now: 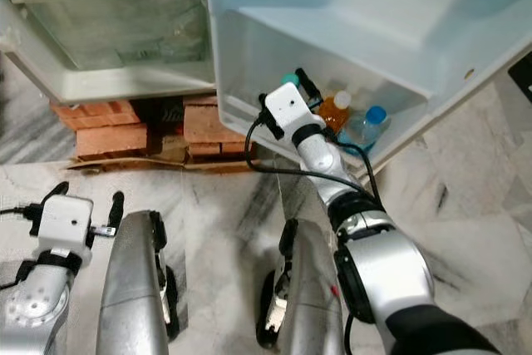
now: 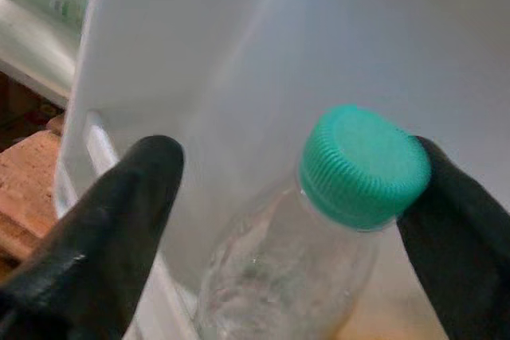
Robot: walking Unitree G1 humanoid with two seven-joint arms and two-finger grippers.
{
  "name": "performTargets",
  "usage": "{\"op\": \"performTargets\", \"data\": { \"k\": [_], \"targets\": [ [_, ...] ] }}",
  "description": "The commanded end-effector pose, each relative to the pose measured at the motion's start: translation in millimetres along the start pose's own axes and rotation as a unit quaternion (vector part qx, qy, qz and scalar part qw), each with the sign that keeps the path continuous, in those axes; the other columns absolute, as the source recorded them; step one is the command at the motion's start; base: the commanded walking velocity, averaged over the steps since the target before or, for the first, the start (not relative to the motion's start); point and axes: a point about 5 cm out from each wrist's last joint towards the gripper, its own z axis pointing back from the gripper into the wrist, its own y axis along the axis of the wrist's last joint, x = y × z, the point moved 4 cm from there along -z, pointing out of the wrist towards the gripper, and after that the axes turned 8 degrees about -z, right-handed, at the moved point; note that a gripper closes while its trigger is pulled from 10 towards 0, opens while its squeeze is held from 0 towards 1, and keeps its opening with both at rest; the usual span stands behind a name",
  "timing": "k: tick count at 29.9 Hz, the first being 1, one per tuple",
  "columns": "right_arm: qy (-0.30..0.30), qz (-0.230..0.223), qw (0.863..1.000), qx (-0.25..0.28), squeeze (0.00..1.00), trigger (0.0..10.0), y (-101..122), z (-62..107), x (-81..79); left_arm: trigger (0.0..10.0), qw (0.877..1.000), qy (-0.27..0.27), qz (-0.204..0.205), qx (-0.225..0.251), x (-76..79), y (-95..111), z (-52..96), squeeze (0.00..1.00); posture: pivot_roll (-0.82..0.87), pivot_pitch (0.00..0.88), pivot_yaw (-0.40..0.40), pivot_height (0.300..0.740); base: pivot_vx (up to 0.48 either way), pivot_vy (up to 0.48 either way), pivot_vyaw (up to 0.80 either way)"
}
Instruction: Restocking fridge
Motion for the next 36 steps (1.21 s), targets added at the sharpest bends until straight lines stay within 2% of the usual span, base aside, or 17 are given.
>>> {"op": "performTargets", "data": {
  "k": [1,7,13,14,15,17,18,21,23,24,25,26,27,28,30,33,36],
  "targets": [
    [-0.011,-0.004,1.0,0.018,1.0,10.0,6,-0.2,11.0,10.0,1.0,-0.003,-0.003,-0.015,2.8,-11,2.5,0.0,0.18,0.194,-0.091,0.546,0.0,0.0,0.0],
    [-0.052,-0.018,0.998,0.028,1.0,10.0,10,0.1,31.0,10.0,1.0,-0.007,-0.005,-0.007,6.8,-14,-9.9,0.0,0.16,0.14,-0.076,0.546,0.0,0.0,0.0],
    [-0.043,-0.054,0.997,0.04,1.0,10.0,9,4.4,26.1,10.0,1.0,-0.013,-0.008,0.003,10.6,-13,-16.7,0.0,0.15,0.094,-0.077,0.546,0.0,0.0,0.0],
    [-0.037,-0.076,0.995,0.049,1.0,10.0,5,11.6,20.2,10.0,1.0,-0.014,-0.006,0.005,9.8,-14,-18.9,0.0,0.14,0.069,-0.081,0.546,0.0,0.0,0.0],
    [-0.037,-0.076,0.995,0.049,1.0,10.0,5,11.6,20.2,10.0,1.0,-0.014,-0.006,0.005,9.8,-14,-18.9,0.0,0.14,0.069,-0.081,0.546,0.0,0.0,0.0],
    [-0.038,-0.095,0.994,0.049,1.0,10.0,-3,20.4,15.6,10.0,1.0,-0.014,-0.002,0.004,9.6,-17,-20.6,0.0,0.14,0.046,-0.087,0.546,0.0,0.0,0.0],
    [-0.048,-0.111,0.992,0.043,1.0,10.0,-13,31.4,12.2,10.0,1.0,-0.013,0.002,0.003,9.8,-18,-21.4,0.0,0.13,0.03,-0.088,0.546,0.0,0.0,0.0],
    [-0.057,-0.13,0.989,0.034,1.0,10.0,-23,41.7,9.4,10.0,1.0,-0.011,0.006,0.002,10.1,-20,-22.4,0.0,0.13,0.014,-0.091,0.546,0.0,0.0,0.0],
    [-0.083,-0.163,0.983,0.003,0.99,10.0,-45,61.7,6.8,10.0,1.0,-0.006,0.025,-0.001,9.5,-21,-24.1,0.0,0.13,0.0,-0.093,0.546,0.0,0.0,0.0],
    [-0.094,-0.173,0.98,-0.009,0.58,10.0,-53,70.7,5.5,10.0,0.999,-0.008,0.035,-0.001,10.1,-21,-25.1,0.0,0.13,0.0,-0.095,0.546,0.0,0.0,0.0],
    [-0.103,-0.188,0.976,-0.028,0.04,10.0,-62,77.4,3.3,10.0,0.999,-0.009,0.042,0.0,11.2,-21,-26.2,0.0,0.12,0.0,-0.092,0.546,0.0,0.0,0.0],
    [-0.106,-0.225,0.967,-0.049,0.0,10.0,-70,82.0,-3.1,10.0,0.999,-0.011,0.046,0.002,12.2,-21,-27.4,0.0,0.12,0.0,-0.088,0.546,0.0,0.0,0.0],
    [-0.106,-0.225,0.967,-0.049,0.0,10.0,-70,82.0,-3.1,10.0,0.999,-0.011,0.046,0.002,12.2,-21,-27.4,0.0,0.12,0.0,-0.088,0.546,0.0,0.0,0.0],
    [-0.095,-0.276,0.954,-0.076,0.0,10.0,-74,86.9,-19.8,10.0,0.999,-0.012,0.049,0.006,13.3,-20,-29.3,0.0,0.11,0.0,-0.073,0.546,0.0,0.0,0.0],
    [-0.081,-0.274,0.955,-0.074,0.0,10.0,-69,88.9,-28.8,10.0,0.998,-0.012,0.055,0.007,13.7,-19,-31.0,0.0,0.1,0.0,-0.066,0.546,0.0,0.0,0.0],
    [-0.048,-0.281,0.958,-0.019,0.0,10.0,-47,90.6,-38.3,10.0,0.998,-0.02,0.059,0.016,17.7,-13,-35.6,0.0,0.09,0.0,-0.065,0.546,0.0,0.0,0.0],
    [-0.044,-0.283,0.958,0.009,0.0,10.0,-31,91.8,-32.4,10.0,0.997,-0.034,0.065,0.036,24.5,-3,-40.4,0.0,0.07,0.0,-0.068,0.561,0.0,0.0,0.0]
  ]
}}
